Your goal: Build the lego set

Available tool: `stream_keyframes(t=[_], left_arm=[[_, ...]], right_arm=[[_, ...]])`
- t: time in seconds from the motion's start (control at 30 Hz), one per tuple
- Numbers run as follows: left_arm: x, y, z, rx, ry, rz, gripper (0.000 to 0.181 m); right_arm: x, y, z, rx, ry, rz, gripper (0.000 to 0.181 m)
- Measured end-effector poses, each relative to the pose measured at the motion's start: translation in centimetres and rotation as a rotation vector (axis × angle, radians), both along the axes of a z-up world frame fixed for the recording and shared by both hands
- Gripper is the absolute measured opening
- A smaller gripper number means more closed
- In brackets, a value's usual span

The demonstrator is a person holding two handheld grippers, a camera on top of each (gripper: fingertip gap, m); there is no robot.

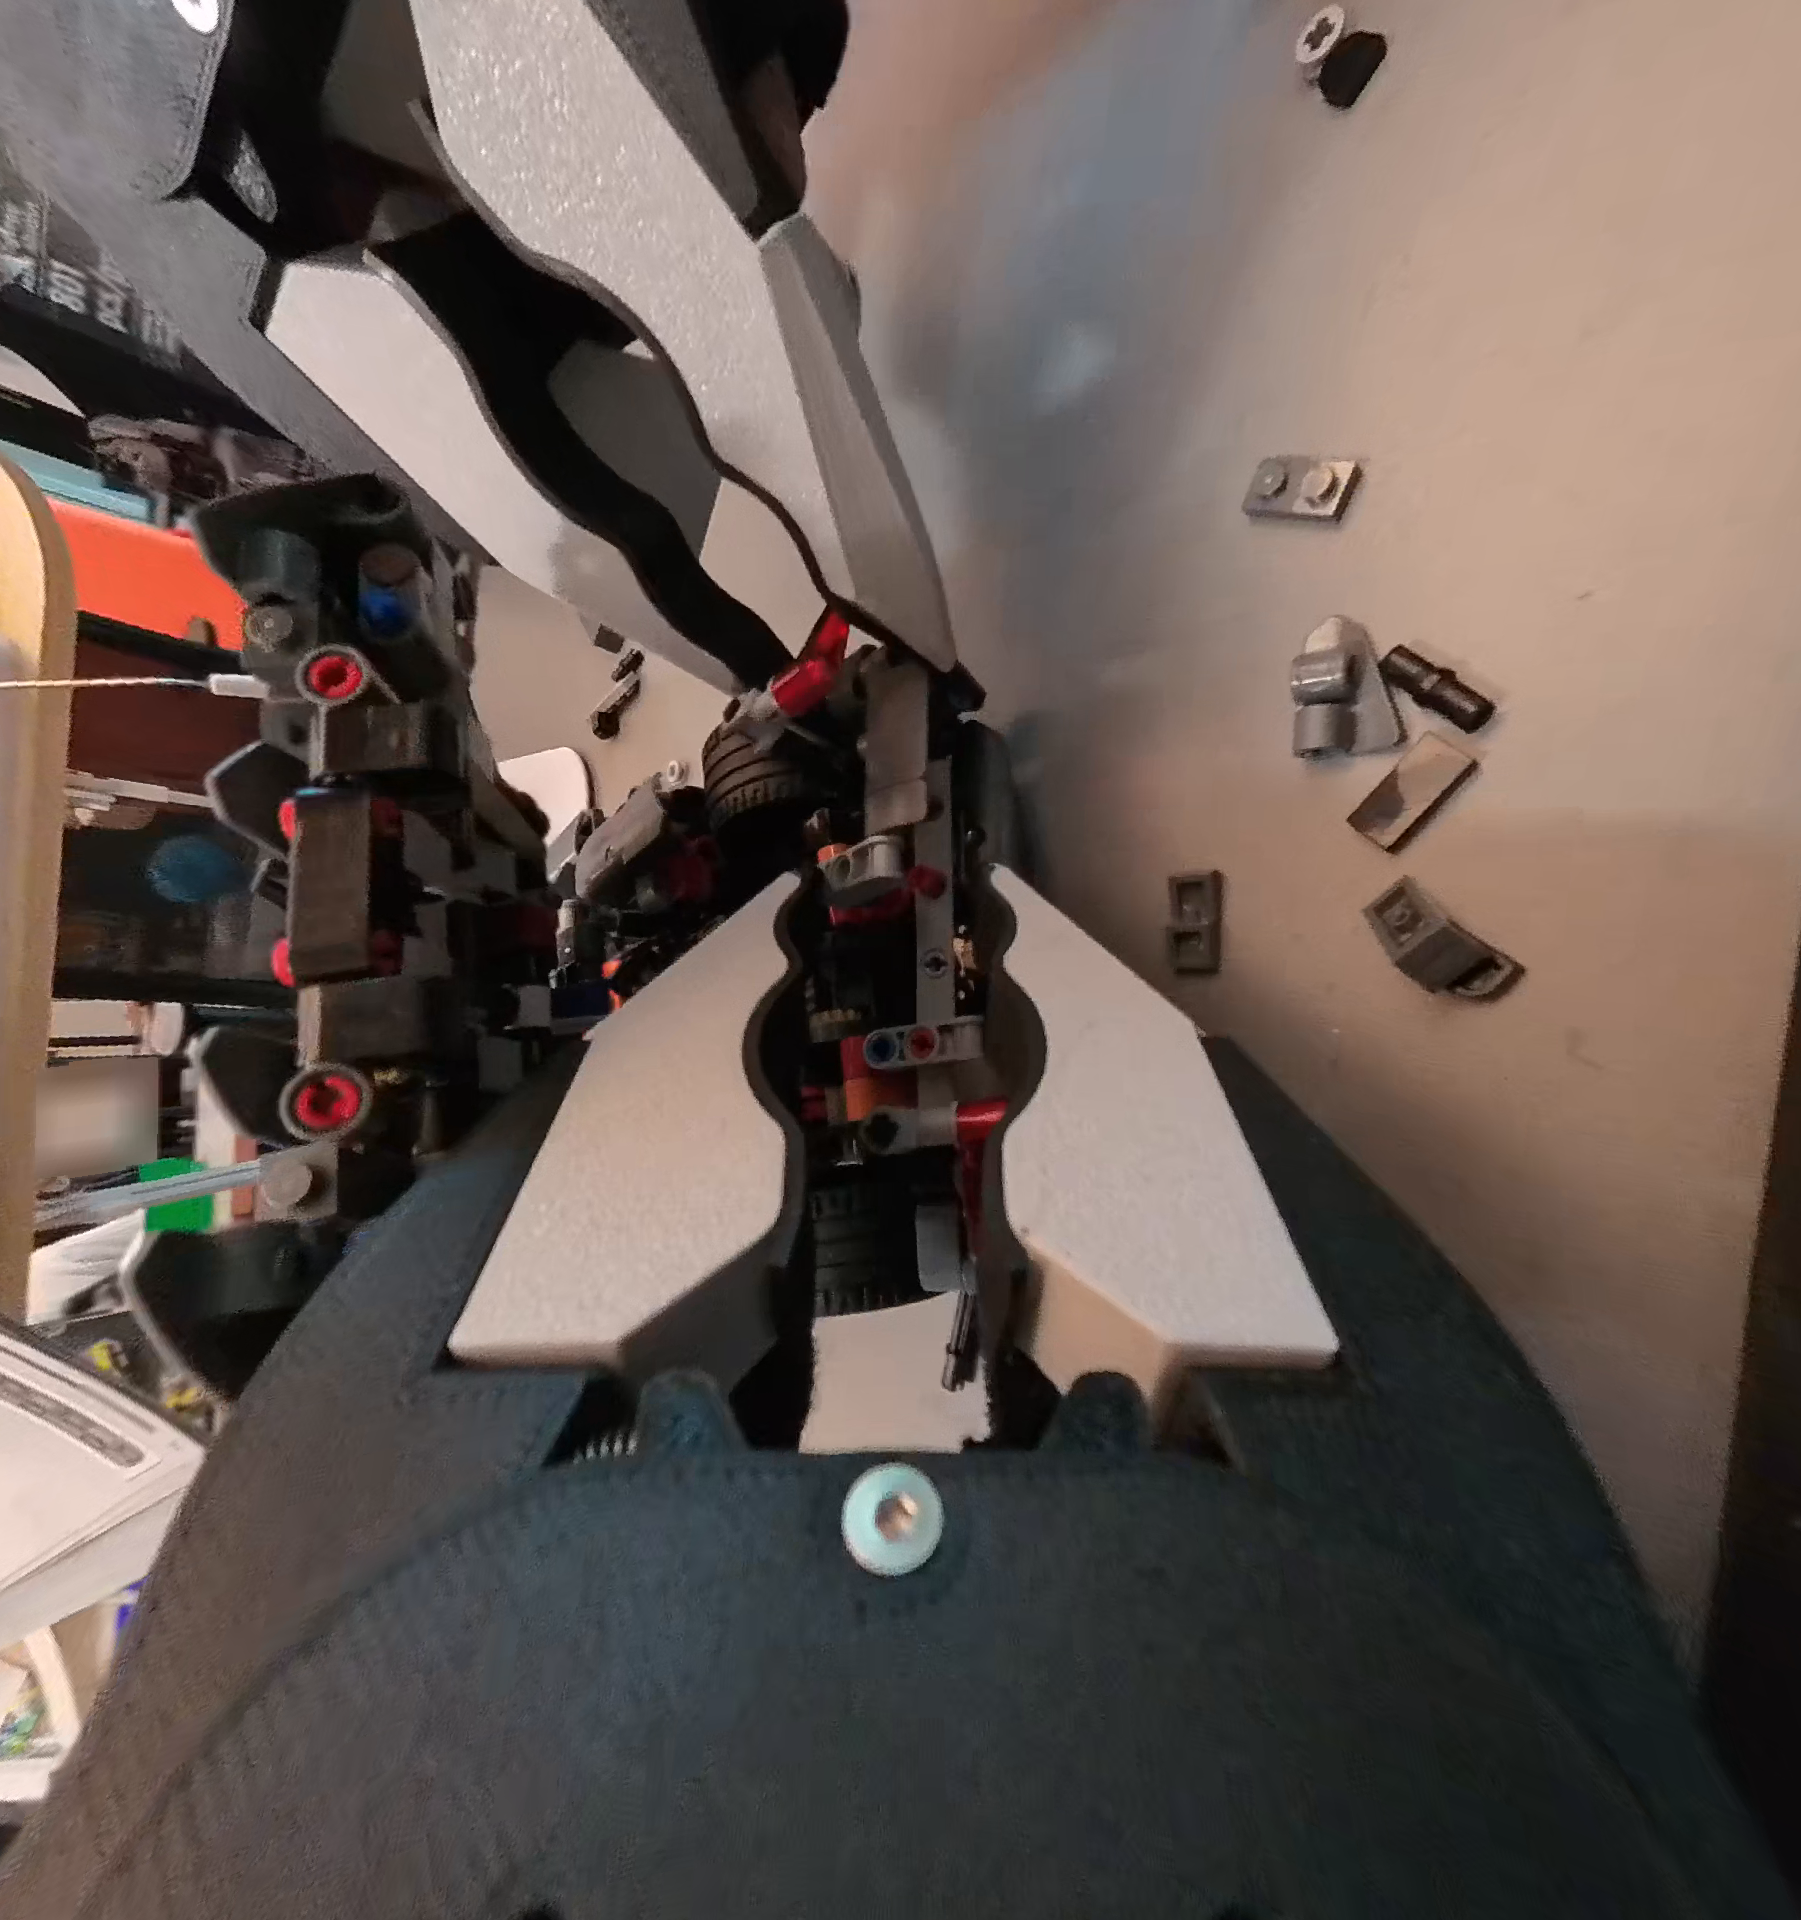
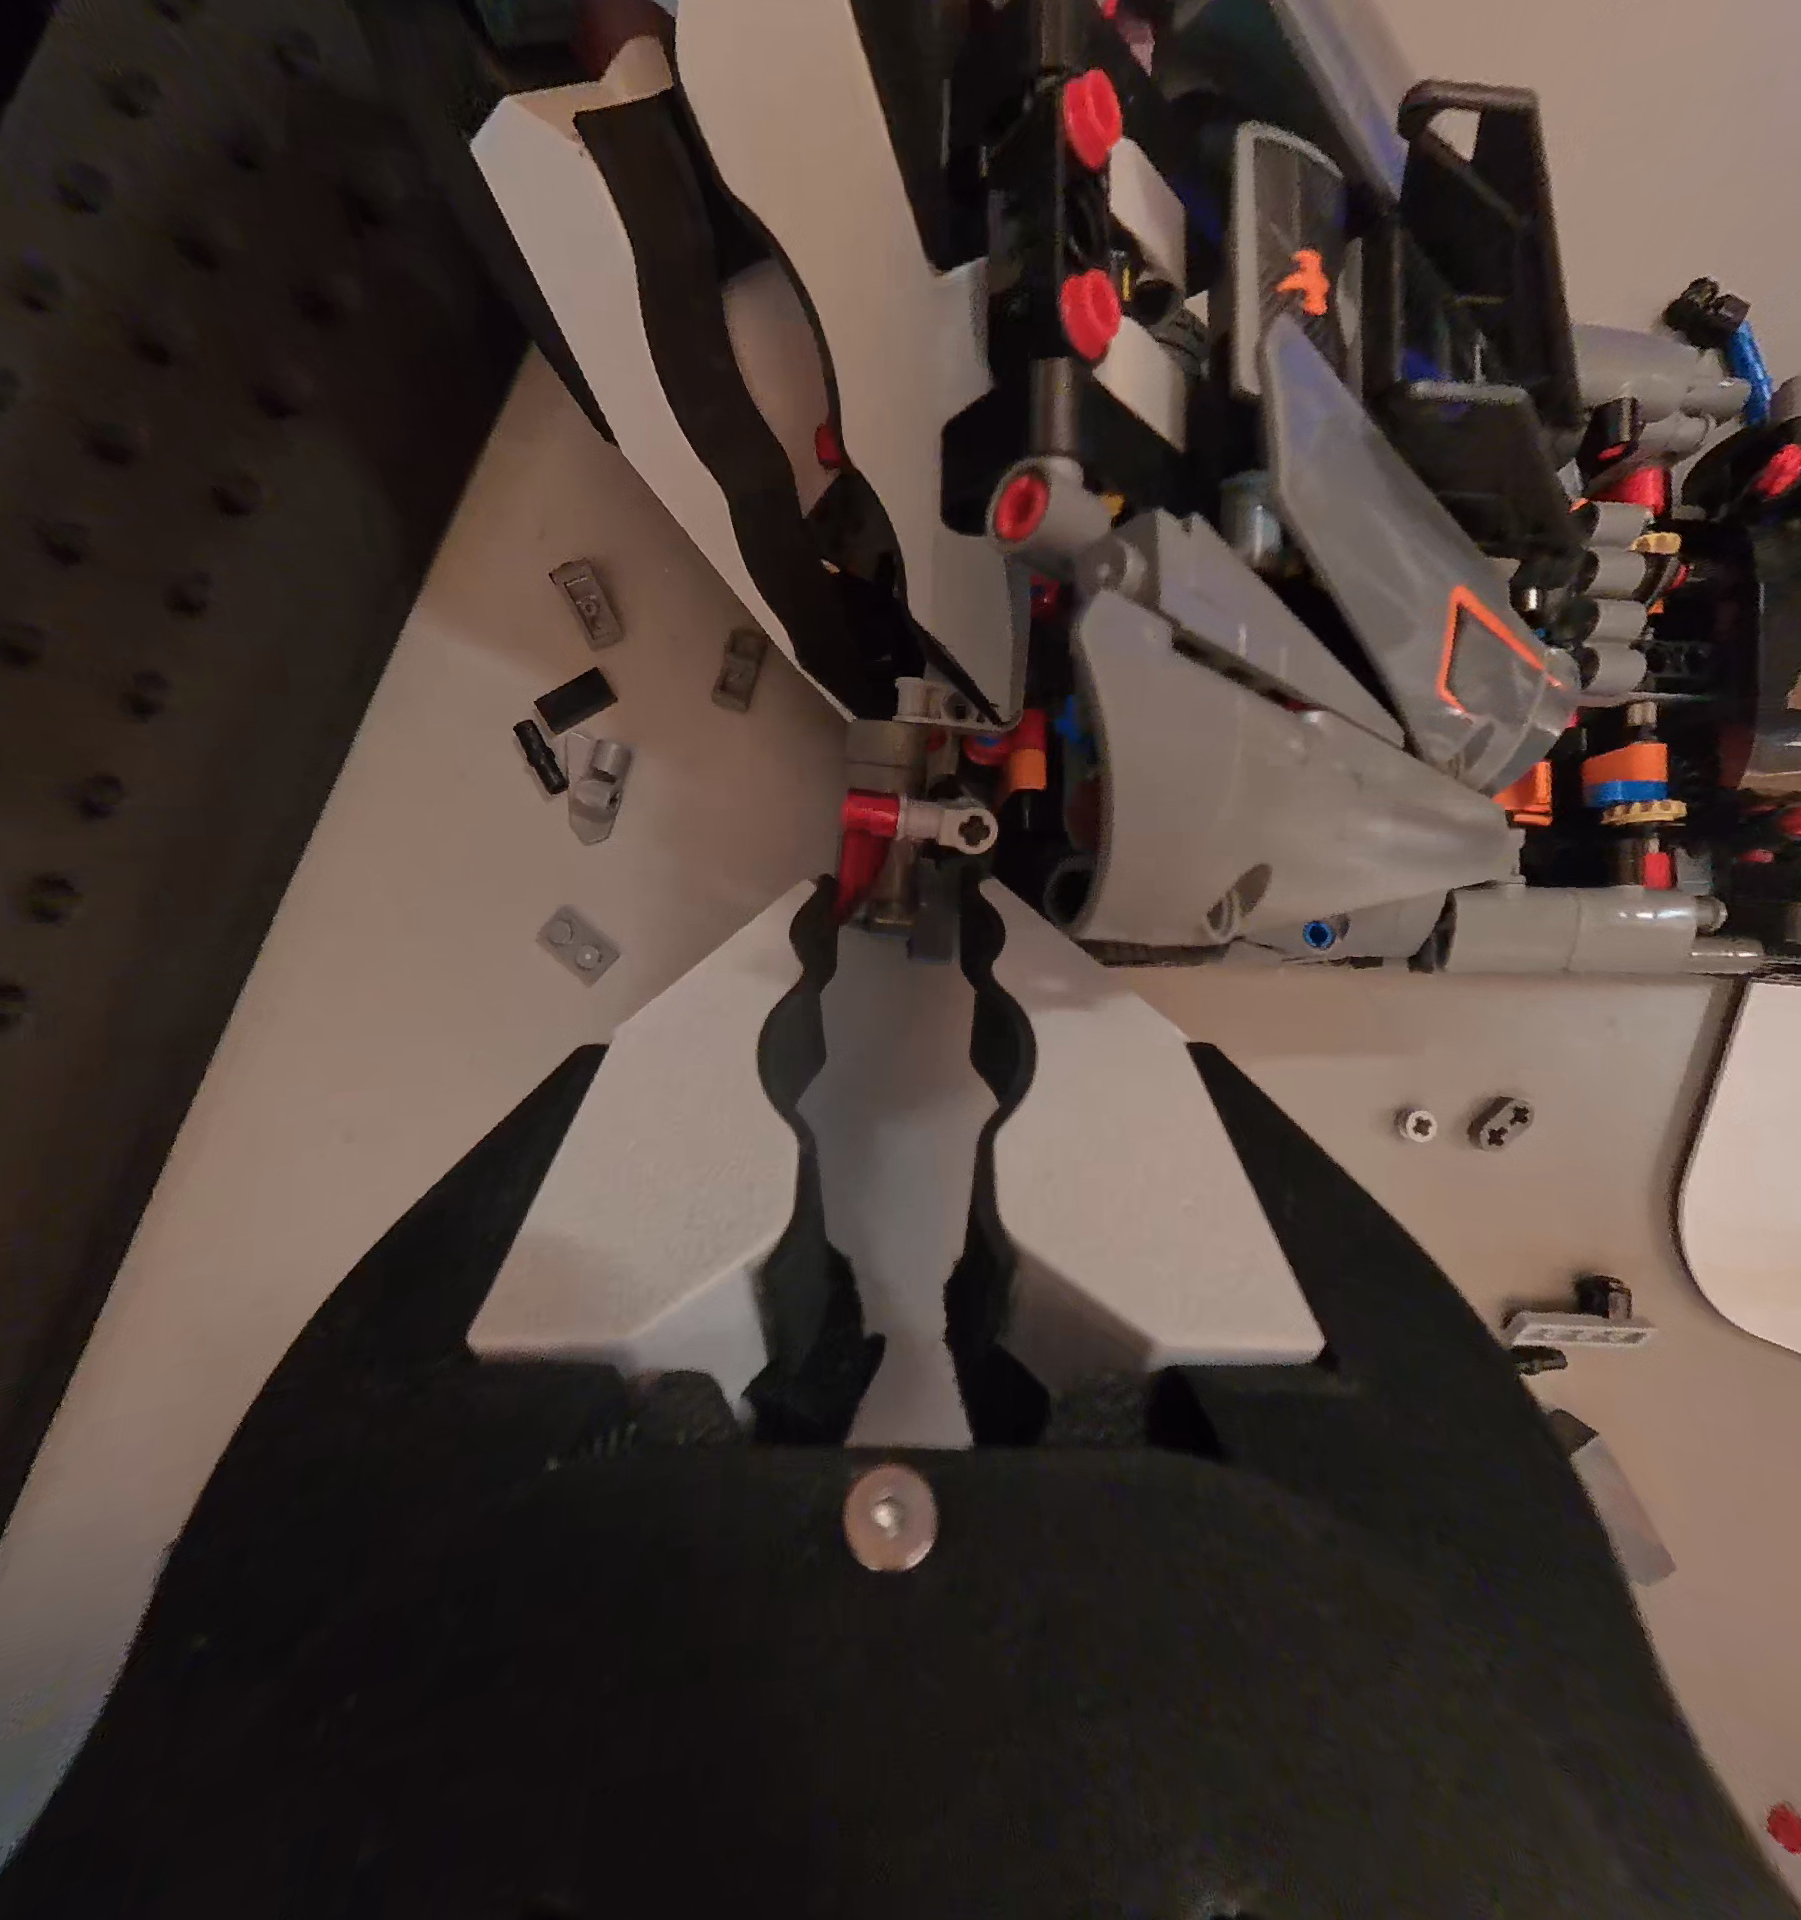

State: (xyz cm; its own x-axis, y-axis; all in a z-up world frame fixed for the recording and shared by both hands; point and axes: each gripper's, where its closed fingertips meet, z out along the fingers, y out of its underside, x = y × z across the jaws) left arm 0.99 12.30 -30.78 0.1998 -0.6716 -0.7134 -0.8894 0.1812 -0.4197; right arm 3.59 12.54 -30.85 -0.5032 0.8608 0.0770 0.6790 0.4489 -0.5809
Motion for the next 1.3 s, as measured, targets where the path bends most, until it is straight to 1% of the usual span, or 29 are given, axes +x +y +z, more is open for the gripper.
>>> stream_keyframes(t=[0.53,0.67,0.8,0.93,1.0,1.23,1.3], left_arm=[[-0.25,0.25,-0.07,0.075,0.042,0.017,0.019],[-0.3,0.25,-0.16,0.064,0.038,0.026,0.017],[-0.31,0.28,-0.1,0.073,0.045,0.033,0.018],[-0.34,0.35,-0.27,0.037,0.04,0.053,0.017],[-0.31,0.41,-0.32,0.054,0.049,0.059,0.016],[-0.32,0.34,-0.22,0.056,0.068,0.051,0.017],[-0.3,0.23,-0.16,0.034,0.043,0.048,0.019]], right_arm=[[-0.05,-0.12,0.03,-0.005,-0.047,-0.039,0.02],[-0.08,-0.08,0.2,0.021,-0.061,-0.05,0.021],[-0.05,0.03,0.15,0.009,-0.062,-0.056,0.021],[0.01,0.16,0.0,0.002,-0.071,-0.063,0.021],[0.04,0.25,-0.02,-0.004,-0.07,-0.065,0.021],[0.11,0.46,-0.16,-0.02,-0.06,-0.069,0.022],[0.14,0.63,-0.19,-0.027,-0.057,-0.076,0.022]])
